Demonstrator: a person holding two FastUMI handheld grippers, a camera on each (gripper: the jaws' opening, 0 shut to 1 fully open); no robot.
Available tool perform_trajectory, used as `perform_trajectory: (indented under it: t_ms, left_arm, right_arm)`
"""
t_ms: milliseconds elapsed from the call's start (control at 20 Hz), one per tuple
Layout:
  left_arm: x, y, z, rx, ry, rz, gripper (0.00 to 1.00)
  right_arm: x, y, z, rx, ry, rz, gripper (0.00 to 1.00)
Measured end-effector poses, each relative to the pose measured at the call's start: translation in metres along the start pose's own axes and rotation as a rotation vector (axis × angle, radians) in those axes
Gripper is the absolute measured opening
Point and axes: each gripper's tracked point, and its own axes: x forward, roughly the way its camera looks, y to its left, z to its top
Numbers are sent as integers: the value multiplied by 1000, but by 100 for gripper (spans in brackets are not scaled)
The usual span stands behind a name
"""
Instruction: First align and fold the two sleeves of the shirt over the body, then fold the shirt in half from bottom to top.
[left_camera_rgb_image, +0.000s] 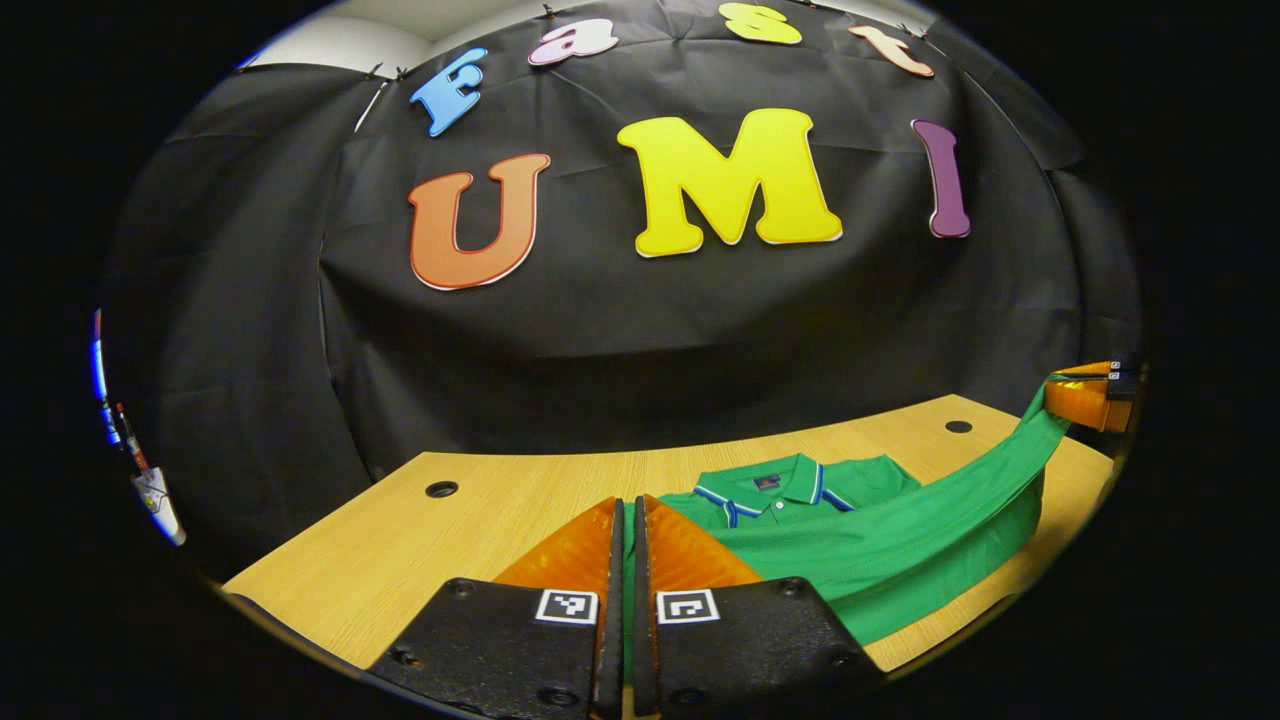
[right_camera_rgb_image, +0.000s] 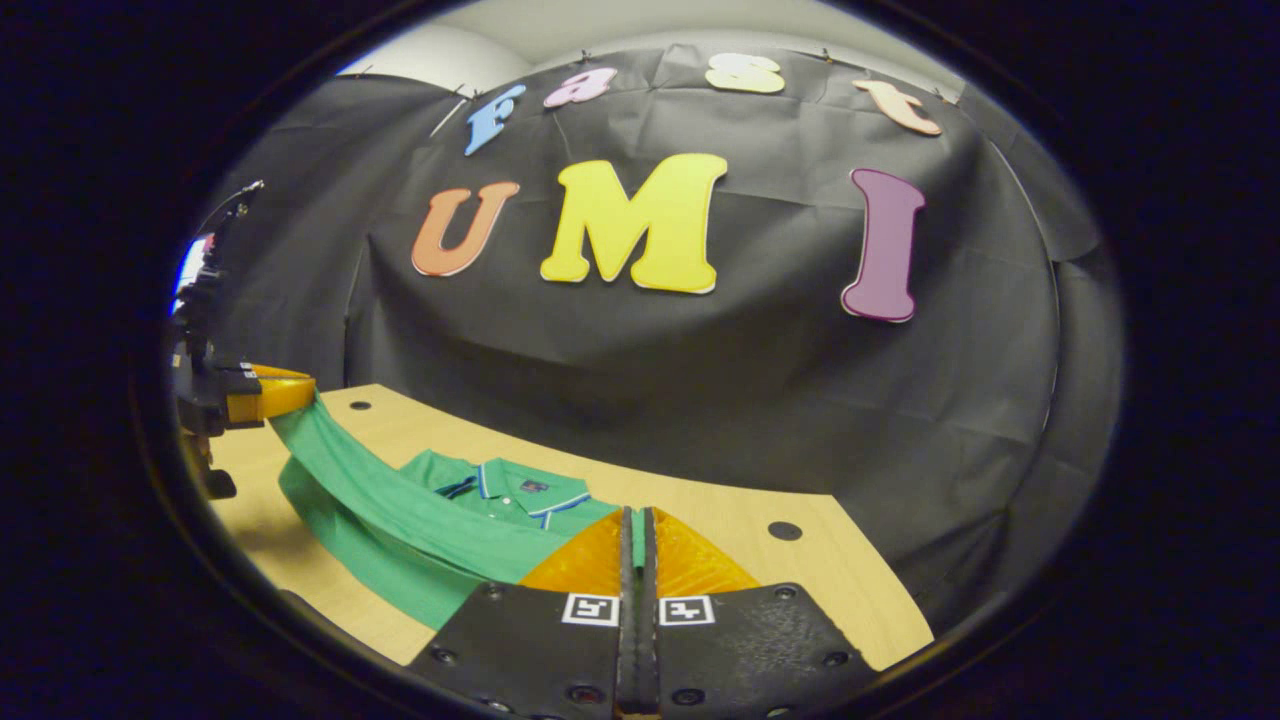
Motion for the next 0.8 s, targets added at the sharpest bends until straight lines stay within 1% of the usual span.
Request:
perform_trajectory:
  t_ms: [200,300,450,600,650,700,800]
  left_arm:
    - [62,10,10,4,-17,43,9]
    - [92,10,6,-37,3,43,9]
    - [134,16,-8,-96,67,47,9]
    - [174,13,-25,-101,97,34,9]
    - [191,10,-40,-116,121,27,9]
    - [202,12,-46,-141,149,11,9]
    - [225,19,-58,-111,140,25,10]
  right_arm:
    - [63,2,19,-29,-19,-43,0]
    - [94,2,24,-35,-25,-65,0]
    - [149,-9,25,-32,-25,-126,0]
    - [203,-21,14,-2,-12,-164,0]
    - [218,-24,3,3,5,-172,0]
    - [230,-26,-7,7,20,-178,0]
    - [251,-26,-24,15,43,-176,0]
